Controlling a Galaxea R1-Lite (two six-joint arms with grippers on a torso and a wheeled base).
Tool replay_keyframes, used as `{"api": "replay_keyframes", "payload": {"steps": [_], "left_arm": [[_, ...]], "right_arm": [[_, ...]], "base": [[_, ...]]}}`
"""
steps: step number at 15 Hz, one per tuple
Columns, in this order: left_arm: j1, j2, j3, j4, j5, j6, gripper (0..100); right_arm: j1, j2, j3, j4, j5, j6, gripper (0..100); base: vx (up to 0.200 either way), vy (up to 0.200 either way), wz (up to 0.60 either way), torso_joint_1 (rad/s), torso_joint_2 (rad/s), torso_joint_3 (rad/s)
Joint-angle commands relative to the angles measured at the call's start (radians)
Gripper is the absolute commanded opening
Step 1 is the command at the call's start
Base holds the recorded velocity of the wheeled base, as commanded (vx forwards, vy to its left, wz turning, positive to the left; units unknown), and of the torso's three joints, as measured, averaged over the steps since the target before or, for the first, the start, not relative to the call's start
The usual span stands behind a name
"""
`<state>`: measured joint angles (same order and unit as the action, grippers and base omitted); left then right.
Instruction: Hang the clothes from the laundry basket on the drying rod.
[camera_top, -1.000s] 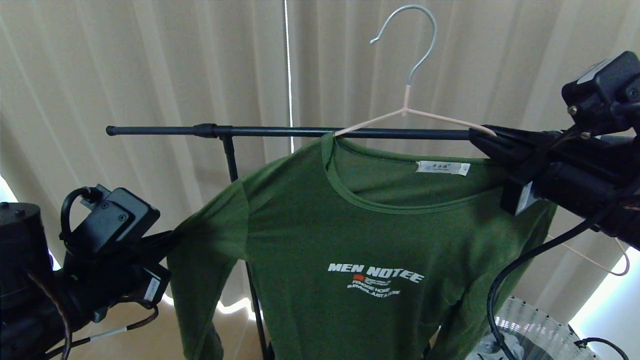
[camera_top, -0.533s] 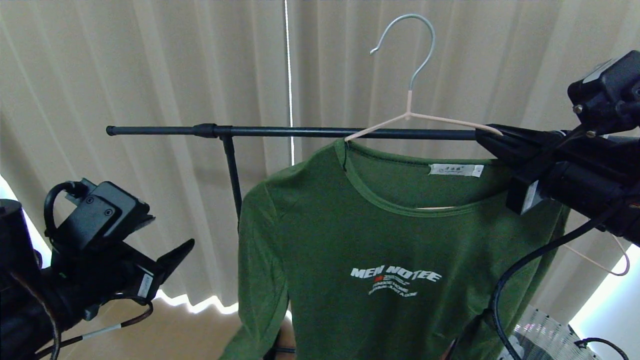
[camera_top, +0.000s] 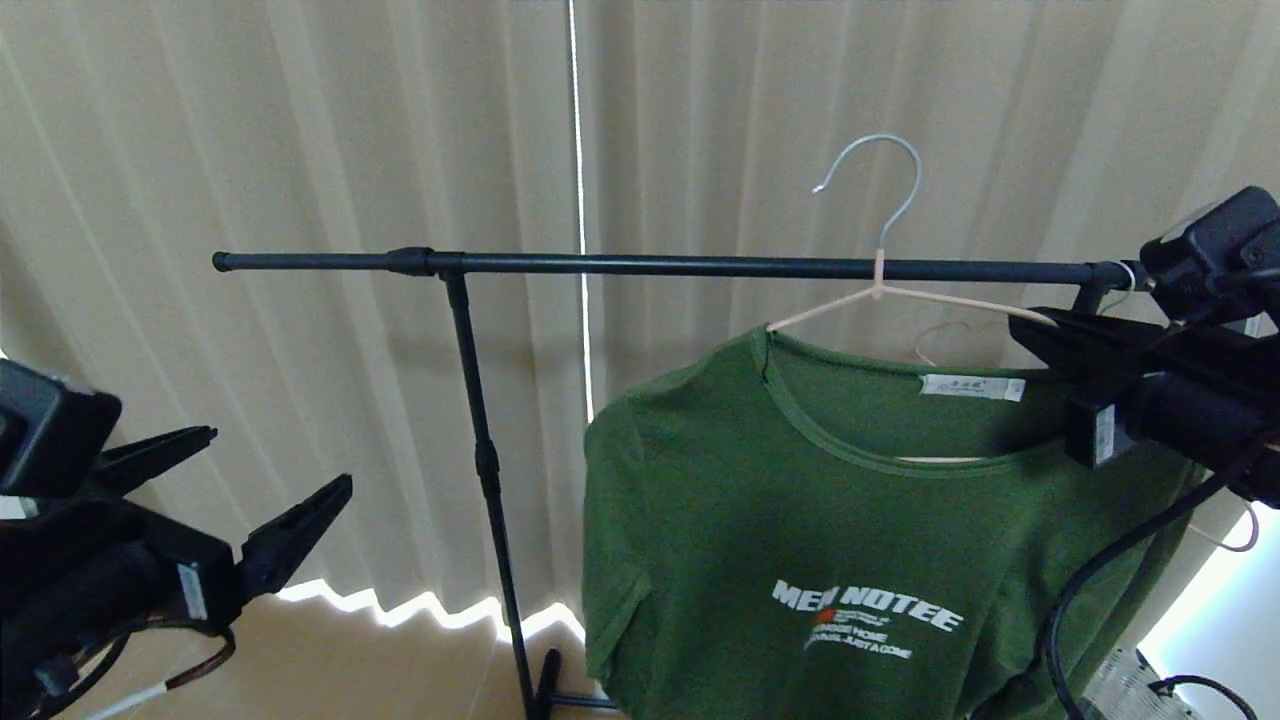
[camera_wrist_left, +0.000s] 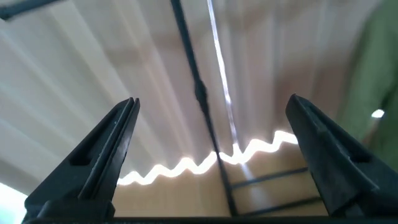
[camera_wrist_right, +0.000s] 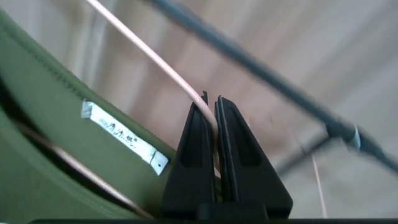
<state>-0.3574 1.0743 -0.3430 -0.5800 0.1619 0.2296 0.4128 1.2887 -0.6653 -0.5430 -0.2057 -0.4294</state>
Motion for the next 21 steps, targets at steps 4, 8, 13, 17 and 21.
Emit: {"api": "replay_keyframes", "payload": {"steps": [4, 8, 13, 17, 21], "left_arm": [[0.008, -0.171, 0.139, 0.000, -0.144, -0.039, 100], [0.006, -0.168, 0.139, 0.000, -0.160, -0.044, 100], [0.009, -0.149, 0.128, 0.003, -0.157, -0.053, 100], [0.045, -0.100, 0.125, 0.000, -0.157, -0.055, 100], [0.046, -0.109, 0.125, -0.001, -0.157, -0.053, 100]], "right_arm": [[-0.129, -0.106, 0.056, 0.098, -0.020, 0.000, 0], [-0.200, -0.108, 0.069, 0.124, -0.026, 0.001, 0], [-0.201, -0.060, 0.090, 0.121, -0.026, 0.069, 0], [-0.224, -0.035, 0.102, 0.120, -0.044, 0.119, 0], [-0.233, -0.040, 0.099, 0.113, -0.075, 0.119, 0]], "base": [[0.000, 0.000, 0.00, 0.000, 0.00, 0.000], [0.000, 0.000, 0.00, 0.000, 0.00, 0.000], [0.000, 0.000, 0.00, 0.000, 0.00, 0.000], [0.000, 0.000, 0.00, 0.000, 0.00, 0.000], [0.100, 0.000, 0.00, 0.002, 0.00, 0.001]]}}
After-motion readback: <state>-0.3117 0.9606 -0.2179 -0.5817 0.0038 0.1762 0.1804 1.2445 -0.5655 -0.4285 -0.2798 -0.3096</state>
